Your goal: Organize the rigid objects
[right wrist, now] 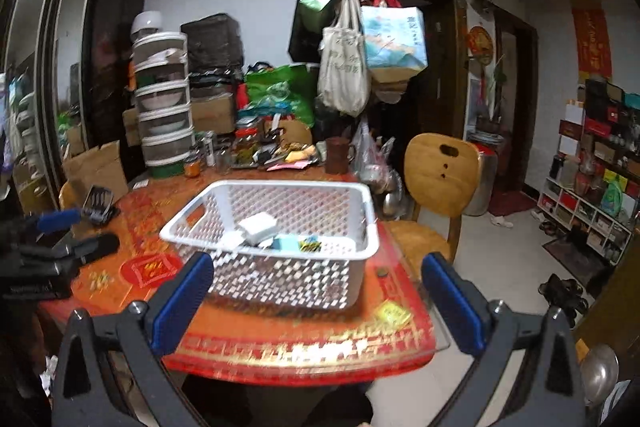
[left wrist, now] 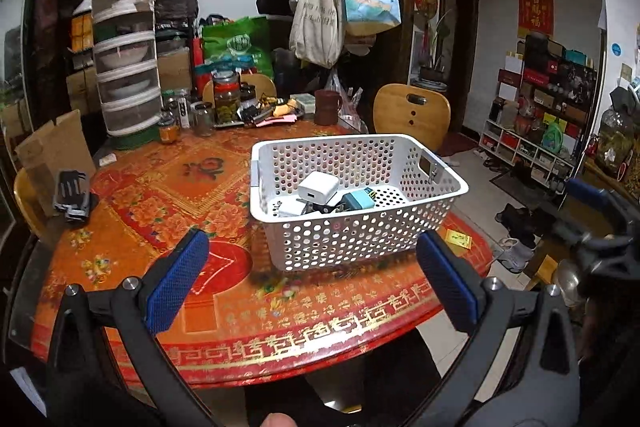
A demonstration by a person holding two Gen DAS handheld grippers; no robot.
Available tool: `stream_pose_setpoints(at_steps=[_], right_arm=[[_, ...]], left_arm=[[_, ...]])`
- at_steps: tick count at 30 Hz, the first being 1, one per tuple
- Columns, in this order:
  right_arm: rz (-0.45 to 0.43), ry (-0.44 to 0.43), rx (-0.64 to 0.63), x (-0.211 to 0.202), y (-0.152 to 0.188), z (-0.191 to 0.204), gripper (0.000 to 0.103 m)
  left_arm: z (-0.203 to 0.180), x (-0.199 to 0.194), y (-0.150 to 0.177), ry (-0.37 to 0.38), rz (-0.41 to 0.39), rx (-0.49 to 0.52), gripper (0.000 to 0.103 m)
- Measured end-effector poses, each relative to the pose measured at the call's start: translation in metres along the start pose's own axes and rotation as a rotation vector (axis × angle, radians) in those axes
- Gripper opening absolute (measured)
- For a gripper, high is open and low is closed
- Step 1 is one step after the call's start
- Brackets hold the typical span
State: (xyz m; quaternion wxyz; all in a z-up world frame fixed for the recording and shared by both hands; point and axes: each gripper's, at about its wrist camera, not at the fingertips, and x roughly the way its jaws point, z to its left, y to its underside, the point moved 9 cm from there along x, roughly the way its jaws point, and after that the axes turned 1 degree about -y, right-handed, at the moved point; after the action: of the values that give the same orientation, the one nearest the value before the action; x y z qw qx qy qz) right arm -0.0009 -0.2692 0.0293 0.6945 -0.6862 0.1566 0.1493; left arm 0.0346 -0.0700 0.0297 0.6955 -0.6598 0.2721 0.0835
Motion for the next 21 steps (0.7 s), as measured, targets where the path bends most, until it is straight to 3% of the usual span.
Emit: stream_pose_setpoints(at_steps=[5,21], right_arm=[[0.097,-0.049,0.029,0.012,0.024,0.009,0.103],[0.137,-0.043,0.039,0.029,0.030,-0.001,0.103]], left_arm=[[0.008,-0.009,0.013,-0.053,0.016,-0.008,0.102],[0.004,0.032,0.026,-0.059,0.123,-0.068,0.102]])
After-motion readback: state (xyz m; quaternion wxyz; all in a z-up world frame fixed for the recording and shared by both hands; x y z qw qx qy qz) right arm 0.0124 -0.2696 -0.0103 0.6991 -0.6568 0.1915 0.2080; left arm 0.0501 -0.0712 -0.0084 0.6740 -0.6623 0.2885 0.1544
